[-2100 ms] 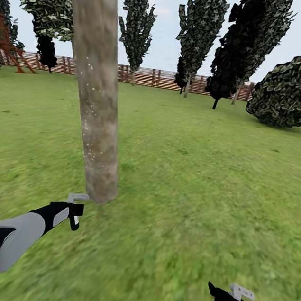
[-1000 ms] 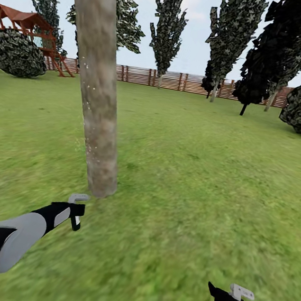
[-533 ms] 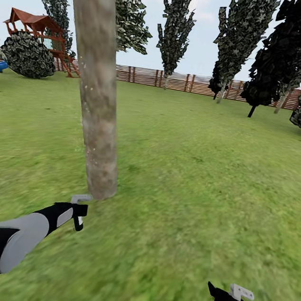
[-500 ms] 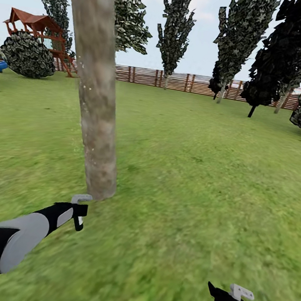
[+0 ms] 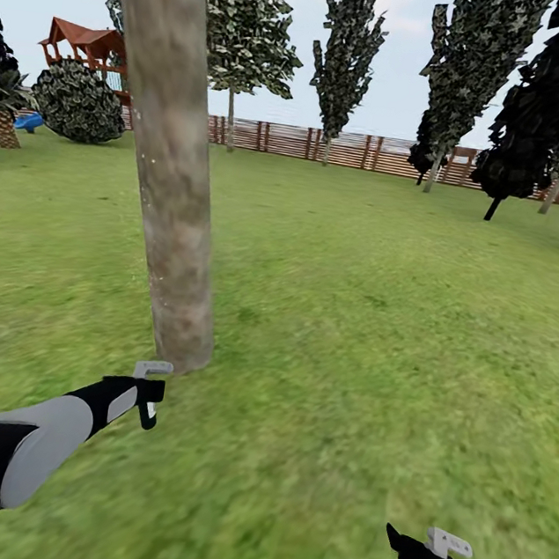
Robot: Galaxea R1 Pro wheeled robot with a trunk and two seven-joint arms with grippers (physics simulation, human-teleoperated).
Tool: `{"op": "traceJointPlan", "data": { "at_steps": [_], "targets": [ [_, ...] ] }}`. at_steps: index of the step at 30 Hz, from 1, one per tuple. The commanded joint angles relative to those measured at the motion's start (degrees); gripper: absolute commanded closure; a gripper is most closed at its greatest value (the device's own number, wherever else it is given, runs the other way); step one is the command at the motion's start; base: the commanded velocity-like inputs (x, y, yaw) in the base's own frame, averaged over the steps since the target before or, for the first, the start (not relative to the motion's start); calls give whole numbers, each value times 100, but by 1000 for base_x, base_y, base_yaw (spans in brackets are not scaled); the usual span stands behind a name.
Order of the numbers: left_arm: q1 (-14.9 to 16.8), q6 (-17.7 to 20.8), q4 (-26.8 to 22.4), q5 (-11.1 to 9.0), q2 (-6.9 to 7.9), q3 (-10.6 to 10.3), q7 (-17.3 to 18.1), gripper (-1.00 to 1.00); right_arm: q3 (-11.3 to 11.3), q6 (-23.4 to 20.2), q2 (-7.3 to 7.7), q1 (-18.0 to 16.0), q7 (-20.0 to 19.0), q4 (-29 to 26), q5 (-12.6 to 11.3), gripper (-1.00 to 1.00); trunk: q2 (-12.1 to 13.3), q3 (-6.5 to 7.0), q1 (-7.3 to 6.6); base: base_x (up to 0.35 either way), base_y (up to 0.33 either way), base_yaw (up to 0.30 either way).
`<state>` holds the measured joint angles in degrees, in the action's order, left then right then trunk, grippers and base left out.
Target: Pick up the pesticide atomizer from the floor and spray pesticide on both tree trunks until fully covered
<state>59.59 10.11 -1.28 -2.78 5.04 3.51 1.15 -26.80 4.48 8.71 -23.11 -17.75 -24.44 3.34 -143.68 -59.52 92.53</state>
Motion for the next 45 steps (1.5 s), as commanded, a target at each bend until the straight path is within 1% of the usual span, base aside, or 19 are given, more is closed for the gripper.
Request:
{"op": "traceJointPlan", "data": {
  "at_steps": [1, 6, 7, 8, 9, 10, 12, 15, 18, 20, 24, 25, 28, 29, 31, 39, 42, 44, 45],
  "targets": [
    [-6, -9, 2, 5, 3, 0, 3, 100, 0, 0, 0, 0, 0, 0, 0, -100, 0, 0, 0, 34, -46, 13],
    [-49, 26, -217, 21, 46, -1, -13, 100, 3, 0, -1, 0, 0, 18, 0, -100, 0, -1, 0, 8, -11, 3],
    [-49, 39, -338, 22, 94, -1, -15, 100, 3, 0, -1, 0, 0, 25, 0, -100, 0, -1, 0, 1, -2, 0],
    [-46, 93, -552, 22, 223, 0, -13, 100, 5, 0, -1, 0, 0, 30, 0, -100, 0, -1, 0, 0, 0, 0],
    [-42, 256, -717, 23, 321, 0, -7, 100, 6, 0, -1, 1, 0, 32, 0, -100, 0, -1, 0, 0, 0, 0],
    [-30, 811, -1065, 23, 503, 0, 6, 100, 7, 0, -1, 0, 0, 39, 0, -100, 0, -1, 0, 0, 0, 0],
    [-21, 1721, -1821, 23, 642, 0, 19, 100, 8, 3, -1, 2, 0, 38, 3, -100, 0, -1, 0, 0, 0, 0],
    [-6, 2393, -2525, 43, 674, -7, 31, 100, 7, 2, -1, 1, 0, 36, 1, -100, 0, -1, 0, 0, 0, 0],
    [165, 2742, -2751, 48, 662, -13, 34, 100, 4, 0, -1, 0, 0, 34, 0, -100, 0, -1, 0, 0, 0, 0],
    [402, 2949, -2809, 43, 641, -16, 41, 100, 0, 2, 6, 0, 2, 23, 0, -100, 0, -1, 0, 0, 0, 0],
    [704, 3124, -2823, 48, 632, -25, 43, 100, -8, 0, 8, 2, 0, 4, -2, -100, 0, -1, 0, 0, 0, -32],
    [914, 3377, -2824, 55, 637, -74, 43, 100, -12, 0, 8, 1, 1, 2, -7, -100, 0, -1, 0, 0, 0, -230],
    [1191, 3511, -2825, 58, 657, -389, 43, 100, -16, 0, 8, 0, 2, 0, -9, -100, 0, -1, 0, 0, 0, -111],
    [1309, 3631, -2825, 58, 662, -548, 43, 100, -18, 0, 8, 0, 1, 1, -9, -100, 0, -1, 0, 0, 0, -25],
    [1563, 3912, -2825, 59, 659, -654, 43, 100, -16, 0, 8, 0, 4, 1, -9, -100, 0, -1, 0, 0, 0, -8],
    [2440, 4436, -2825, 59, 648, -685, 43, 100, -15, 0, 8, 1, 6, 1, -9, -100, 0, -1, 0, 0, 0, -1],
    [3054, 4506, -2818, 56, 646, -691, 43, 100, -13, 2, 8, 0, 7, 1, -7, -100, 0, -1, 0, 0, 0, 0],
    [3303, 4583, -2817, 58, 647, -704, 43, 100, -16, 1, 8, 0, 5, 1, -8, -100, 0, -1, 0, 0, 0, 0],
    [3609, 4621, -2818, 58, 646, -710, 42, 100, -16, 1, 8, 0, 4, 1, -9, -100, 0, -1, 0, 0, 0, 0]
  ]
}}
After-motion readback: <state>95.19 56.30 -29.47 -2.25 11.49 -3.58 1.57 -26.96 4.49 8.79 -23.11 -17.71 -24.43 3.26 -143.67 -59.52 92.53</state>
